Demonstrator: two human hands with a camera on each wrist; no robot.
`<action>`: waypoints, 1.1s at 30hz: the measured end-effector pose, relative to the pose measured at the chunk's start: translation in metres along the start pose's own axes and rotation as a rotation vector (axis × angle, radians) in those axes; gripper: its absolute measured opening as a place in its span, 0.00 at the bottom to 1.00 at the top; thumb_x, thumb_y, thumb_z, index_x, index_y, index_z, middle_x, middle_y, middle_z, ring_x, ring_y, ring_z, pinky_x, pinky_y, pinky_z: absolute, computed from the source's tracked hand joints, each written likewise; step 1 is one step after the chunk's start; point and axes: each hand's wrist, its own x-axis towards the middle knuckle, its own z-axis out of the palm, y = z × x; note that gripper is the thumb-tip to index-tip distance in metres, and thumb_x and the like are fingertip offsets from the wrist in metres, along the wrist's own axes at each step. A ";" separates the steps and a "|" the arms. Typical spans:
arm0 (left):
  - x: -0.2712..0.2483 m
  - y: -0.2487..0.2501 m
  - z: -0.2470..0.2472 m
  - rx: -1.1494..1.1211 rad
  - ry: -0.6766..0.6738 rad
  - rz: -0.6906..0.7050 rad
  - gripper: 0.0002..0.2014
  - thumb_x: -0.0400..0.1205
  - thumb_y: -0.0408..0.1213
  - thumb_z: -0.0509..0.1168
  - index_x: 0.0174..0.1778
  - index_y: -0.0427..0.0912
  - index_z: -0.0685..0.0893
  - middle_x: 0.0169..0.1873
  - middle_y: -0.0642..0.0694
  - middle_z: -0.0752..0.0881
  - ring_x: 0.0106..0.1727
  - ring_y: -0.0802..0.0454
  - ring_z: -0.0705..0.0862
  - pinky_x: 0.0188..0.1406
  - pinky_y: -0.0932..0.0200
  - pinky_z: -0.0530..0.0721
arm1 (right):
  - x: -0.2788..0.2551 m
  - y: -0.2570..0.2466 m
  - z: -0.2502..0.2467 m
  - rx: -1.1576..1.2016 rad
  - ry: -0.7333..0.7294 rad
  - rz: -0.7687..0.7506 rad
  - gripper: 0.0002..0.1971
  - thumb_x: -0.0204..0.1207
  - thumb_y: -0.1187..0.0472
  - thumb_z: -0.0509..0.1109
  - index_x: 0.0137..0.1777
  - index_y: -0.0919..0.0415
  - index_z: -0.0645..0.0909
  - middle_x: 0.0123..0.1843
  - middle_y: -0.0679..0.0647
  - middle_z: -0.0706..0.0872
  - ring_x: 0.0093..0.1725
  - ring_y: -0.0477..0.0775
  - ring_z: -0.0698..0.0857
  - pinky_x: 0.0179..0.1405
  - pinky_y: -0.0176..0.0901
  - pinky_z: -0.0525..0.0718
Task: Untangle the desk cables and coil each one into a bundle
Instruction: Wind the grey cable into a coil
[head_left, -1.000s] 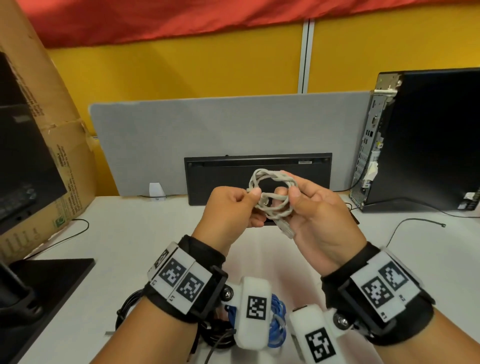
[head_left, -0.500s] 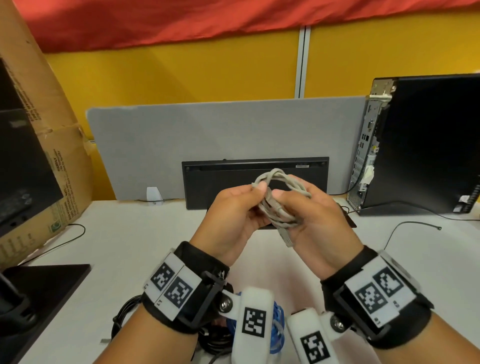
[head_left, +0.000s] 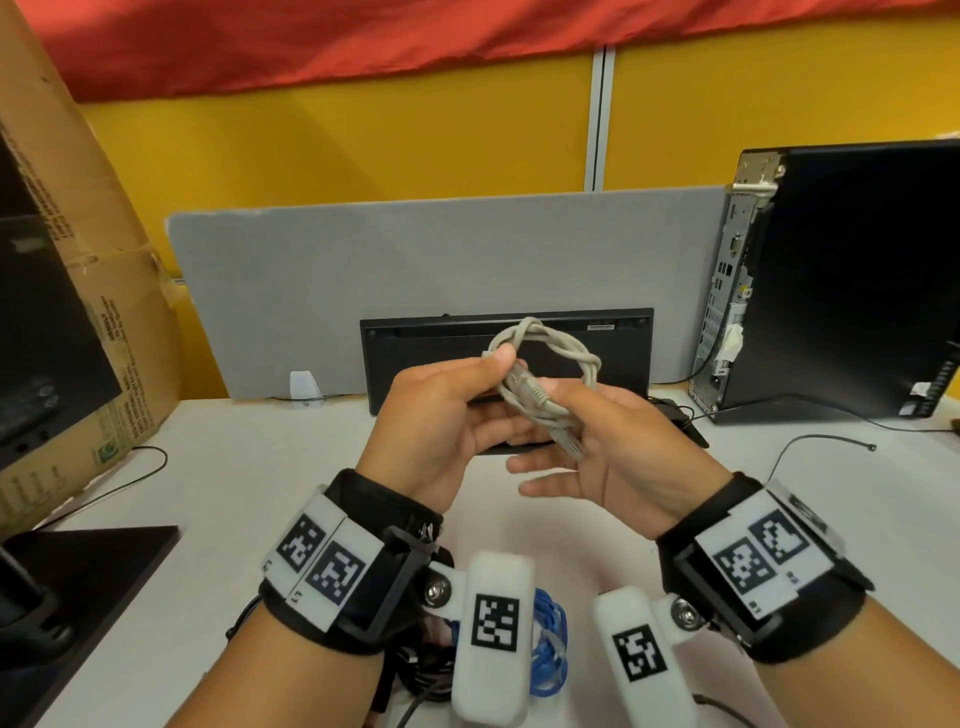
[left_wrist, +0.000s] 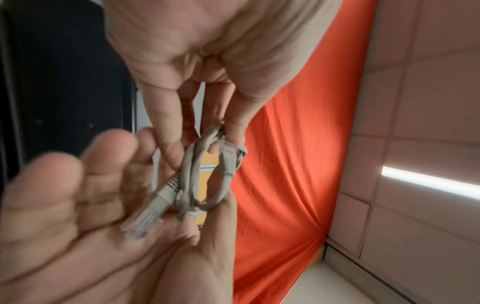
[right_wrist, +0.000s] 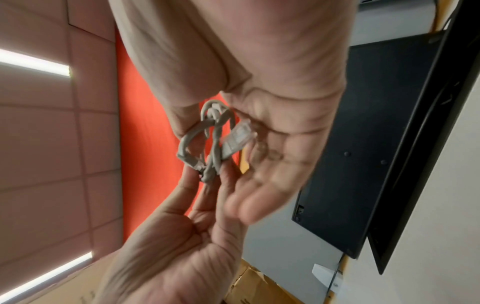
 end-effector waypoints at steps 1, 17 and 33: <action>0.000 0.000 0.000 -0.034 0.003 -0.027 0.11 0.81 0.36 0.68 0.45 0.30 0.89 0.42 0.34 0.90 0.47 0.38 0.91 0.42 0.52 0.89 | -0.001 -0.002 0.000 -0.007 -0.016 -0.005 0.15 0.76 0.52 0.72 0.58 0.60 0.87 0.47 0.64 0.90 0.37 0.58 0.89 0.35 0.52 0.89; 0.000 -0.001 0.001 0.245 0.129 0.056 0.12 0.76 0.43 0.71 0.45 0.37 0.91 0.36 0.39 0.89 0.38 0.47 0.83 0.35 0.61 0.83 | -0.006 -0.002 -0.001 -0.070 -0.046 -0.116 0.10 0.70 0.60 0.75 0.51 0.60 0.87 0.34 0.60 0.85 0.28 0.54 0.82 0.28 0.46 0.84; 0.000 -0.014 0.010 0.176 0.085 -0.014 0.09 0.85 0.34 0.62 0.52 0.34 0.86 0.40 0.35 0.90 0.38 0.44 0.90 0.34 0.60 0.88 | -0.010 -0.016 -0.022 -0.574 0.006 -0.233 0.18 0.69 0.66 0.80 0.55 0.57 0.78 0.41 0.50 0.87 0.39 0.48 0.86 0.39 0.43 0.87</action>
